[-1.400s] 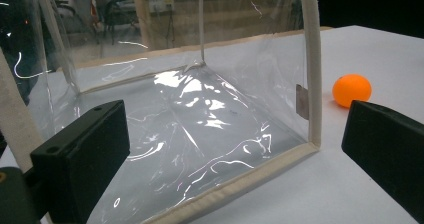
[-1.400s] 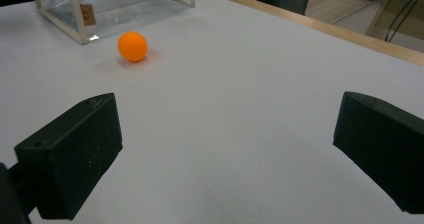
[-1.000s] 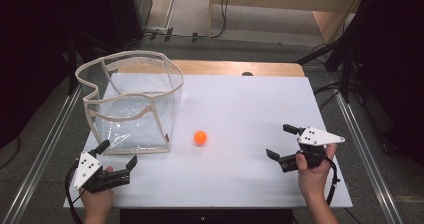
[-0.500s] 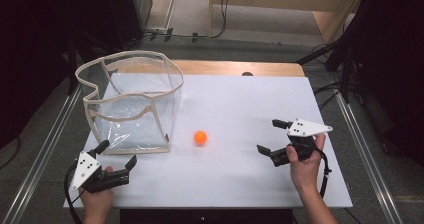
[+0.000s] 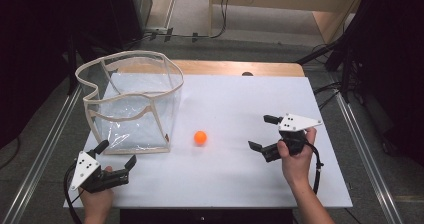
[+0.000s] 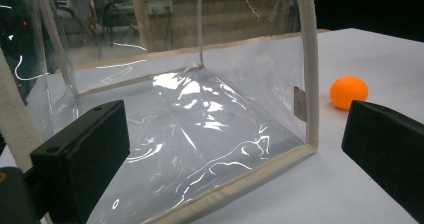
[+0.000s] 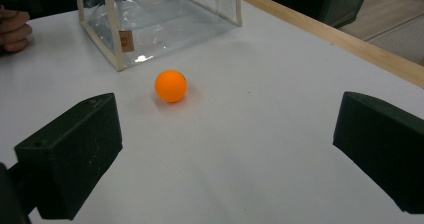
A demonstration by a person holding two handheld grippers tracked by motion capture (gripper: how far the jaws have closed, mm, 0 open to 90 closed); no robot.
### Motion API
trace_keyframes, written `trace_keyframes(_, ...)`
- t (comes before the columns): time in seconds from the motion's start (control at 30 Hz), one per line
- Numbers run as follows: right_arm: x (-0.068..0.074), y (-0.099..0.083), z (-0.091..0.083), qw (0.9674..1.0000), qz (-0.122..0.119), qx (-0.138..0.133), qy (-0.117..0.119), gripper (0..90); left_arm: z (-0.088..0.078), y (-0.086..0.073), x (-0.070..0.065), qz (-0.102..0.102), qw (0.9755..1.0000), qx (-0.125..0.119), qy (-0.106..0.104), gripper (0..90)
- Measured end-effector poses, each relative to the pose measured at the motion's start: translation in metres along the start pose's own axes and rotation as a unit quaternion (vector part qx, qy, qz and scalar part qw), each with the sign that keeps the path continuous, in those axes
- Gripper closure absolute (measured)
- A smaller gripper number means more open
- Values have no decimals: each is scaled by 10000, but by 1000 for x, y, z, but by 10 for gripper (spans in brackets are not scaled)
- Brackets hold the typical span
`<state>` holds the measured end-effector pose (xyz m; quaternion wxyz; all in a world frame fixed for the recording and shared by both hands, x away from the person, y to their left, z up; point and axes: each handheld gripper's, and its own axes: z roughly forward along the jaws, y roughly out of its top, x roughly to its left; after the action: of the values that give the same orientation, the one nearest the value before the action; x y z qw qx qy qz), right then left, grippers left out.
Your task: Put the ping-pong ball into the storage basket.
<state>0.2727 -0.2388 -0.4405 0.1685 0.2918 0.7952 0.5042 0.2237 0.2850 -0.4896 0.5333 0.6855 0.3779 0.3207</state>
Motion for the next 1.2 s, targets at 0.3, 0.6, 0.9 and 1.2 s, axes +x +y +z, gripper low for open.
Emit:
trace_keyframes(0.3,1,7,9,9999,-37,59,79,0,0,0,0,-8,10000,-1,3,0)
trace_keyframes(0.6,3,13,22,9998,-75,110,163,0,0,0,0,-7,10000,4,-3,0)
trace_keyframes(0.9,4,19,31,9996,-111,145,200,0,0,0,0,-8,10000,9,-14,0)
trace_keyframes(1.2,6,22,40,9995,-71,138,283,0,0,0,1,-22,10000,8,-16,0)
